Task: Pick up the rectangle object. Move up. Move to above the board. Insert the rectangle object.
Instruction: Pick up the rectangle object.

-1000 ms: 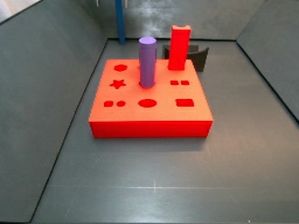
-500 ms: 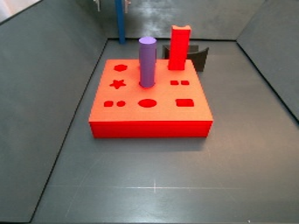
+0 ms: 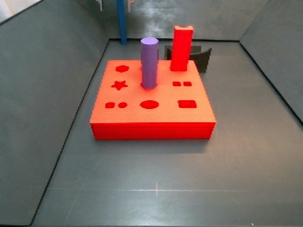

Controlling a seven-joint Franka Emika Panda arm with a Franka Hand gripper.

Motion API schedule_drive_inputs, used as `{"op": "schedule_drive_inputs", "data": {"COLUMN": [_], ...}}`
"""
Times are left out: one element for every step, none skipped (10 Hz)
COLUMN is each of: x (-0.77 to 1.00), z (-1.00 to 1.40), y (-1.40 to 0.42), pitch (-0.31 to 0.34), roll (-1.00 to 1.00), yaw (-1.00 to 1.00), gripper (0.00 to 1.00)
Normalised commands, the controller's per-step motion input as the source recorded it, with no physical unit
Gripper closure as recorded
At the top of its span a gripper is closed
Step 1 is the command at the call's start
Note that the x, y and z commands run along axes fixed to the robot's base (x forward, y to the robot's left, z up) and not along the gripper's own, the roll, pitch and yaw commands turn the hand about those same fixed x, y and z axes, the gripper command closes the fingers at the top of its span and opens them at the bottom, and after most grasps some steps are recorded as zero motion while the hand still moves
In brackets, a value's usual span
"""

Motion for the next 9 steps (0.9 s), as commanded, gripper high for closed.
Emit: {"op": "schedule_drive_inputs", "data": {"x": [0.22, 0.25, 0.20, 0.26, 0.26, -0.03, 0.00, 0.00, 0.00], "z": [-0.05, -0.09, -0.14, -0.19, -0.18, 0.00, 0.00, 0.00, 0.00], "y": [-0.03, 0.00, 0.00, 0.00, 0.00, 0.00, 0.00, 0.00, 0.00], "pitch": [0.000, 0.000, 0.000, 0.000, 0.000, -0.010, 0.000, 0.000, 0.000], "roll": [-0.03, -0.05, -0.06, -0.08, -0.08, 0.00, 0.00, 0.00, 0.00], "yaw": [0.00, 0.00, 0.00, 0.00, 0.00, 0.00, 0.00, 0.00, 0.00], "gripper": [0.00, 0.00, 0.00, 0.00, 0.00, 0.00, 0.00, 1.00, 1.00]}}
